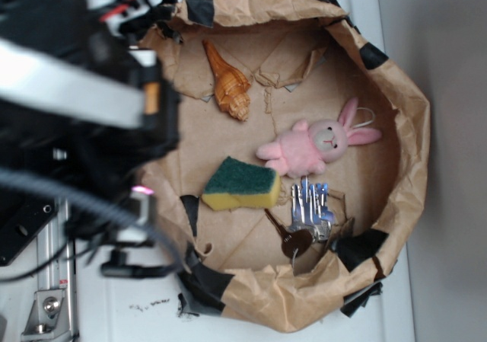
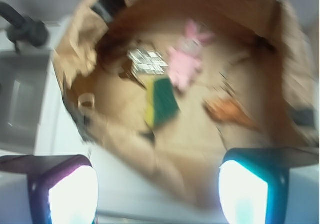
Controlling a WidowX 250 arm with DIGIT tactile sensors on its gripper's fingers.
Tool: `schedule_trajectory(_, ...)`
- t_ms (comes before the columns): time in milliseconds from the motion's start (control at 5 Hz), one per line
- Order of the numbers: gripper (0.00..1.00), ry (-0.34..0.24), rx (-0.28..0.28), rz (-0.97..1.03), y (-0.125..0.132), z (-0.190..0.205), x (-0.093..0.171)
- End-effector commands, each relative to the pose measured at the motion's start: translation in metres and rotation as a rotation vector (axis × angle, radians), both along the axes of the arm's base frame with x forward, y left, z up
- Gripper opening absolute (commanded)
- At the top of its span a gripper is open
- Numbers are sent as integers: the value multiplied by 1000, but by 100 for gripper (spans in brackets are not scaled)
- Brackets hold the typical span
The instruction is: Grab the green sponge.
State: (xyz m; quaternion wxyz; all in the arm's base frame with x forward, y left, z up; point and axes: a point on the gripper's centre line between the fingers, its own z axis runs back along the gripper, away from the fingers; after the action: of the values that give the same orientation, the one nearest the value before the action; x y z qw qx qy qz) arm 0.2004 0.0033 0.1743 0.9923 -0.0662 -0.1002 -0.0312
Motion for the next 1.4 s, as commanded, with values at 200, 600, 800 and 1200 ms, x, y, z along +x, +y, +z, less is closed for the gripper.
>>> schedule_trajectory(200,100,209,-61,0,-6,-81,30)
schedule_trajectory(600,100,221,16,18,-18,-120,33)
schedule_trajectory(800,3,223,103,45,-22,-131,39)
schedule_trajectory(1200,0,209,127,101,1,-131,54)
